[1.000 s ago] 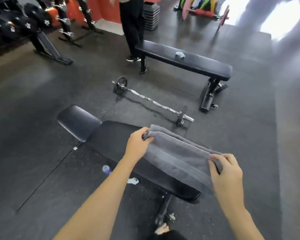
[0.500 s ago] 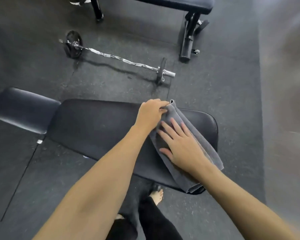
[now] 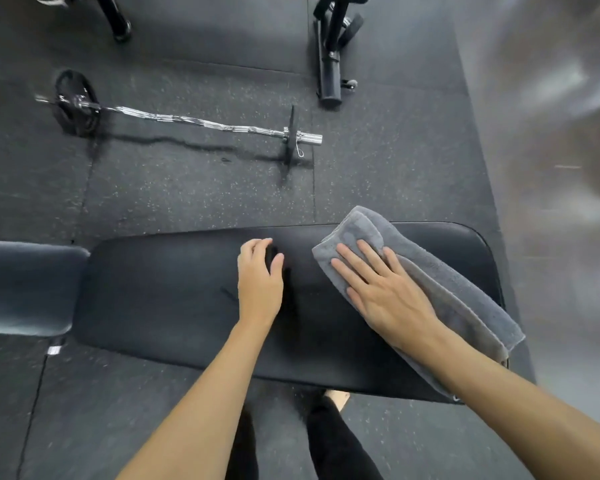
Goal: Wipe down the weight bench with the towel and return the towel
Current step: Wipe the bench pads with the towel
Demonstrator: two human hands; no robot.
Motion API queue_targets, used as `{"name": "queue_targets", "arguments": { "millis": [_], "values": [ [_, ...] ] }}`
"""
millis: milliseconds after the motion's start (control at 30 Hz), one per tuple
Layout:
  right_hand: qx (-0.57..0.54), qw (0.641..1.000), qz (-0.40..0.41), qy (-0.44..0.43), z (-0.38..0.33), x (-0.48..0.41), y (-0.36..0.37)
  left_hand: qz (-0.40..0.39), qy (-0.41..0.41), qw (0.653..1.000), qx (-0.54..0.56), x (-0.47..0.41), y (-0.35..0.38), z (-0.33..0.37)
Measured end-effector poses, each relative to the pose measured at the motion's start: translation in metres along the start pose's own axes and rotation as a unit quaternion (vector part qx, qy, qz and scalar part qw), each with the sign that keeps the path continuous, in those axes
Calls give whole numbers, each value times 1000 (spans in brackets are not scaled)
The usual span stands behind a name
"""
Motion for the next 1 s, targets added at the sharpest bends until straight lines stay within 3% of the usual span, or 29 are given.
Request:
{"name": "queue_targets", "arguments": {
  "millis": [200, 433, 533, 733, 867, 1000],
  "values": [
    [35, 997, -59, -24, 22, 21, -20, -96, 5, 993, -70, 7, -21, -64],
    [-8, 999, 39, 27, 10, 12, -4, -90, 2, 994, -69, 8, -19, -56],
    [-23, 994, 86, 64, -28, -7, 11, -82, 13, 994, -64, 10, -16, -57],
    [-87, 990, 66, 90, -140, -64, 61, -51, 40, 996, -63, 0, -20, -75],
    [-75, 981, 100, 146, -118, -50, 52, -35, 52, 994, -91, -2, -17, -83],
    [-30, 952, 155, 263, -55, -4, 22, -37, 65, 993, -92, 6, -7, -87]
  ]
}}
Point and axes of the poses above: each hand's wrist, its own x-axis away from the middle knuckle, its own y-axis out of the palm, z = x × y, the point moved 2 cm from there along -x, towards the middle knuckle, and after that the axes turned 11 degrees about -x, right-handed, at the moved point
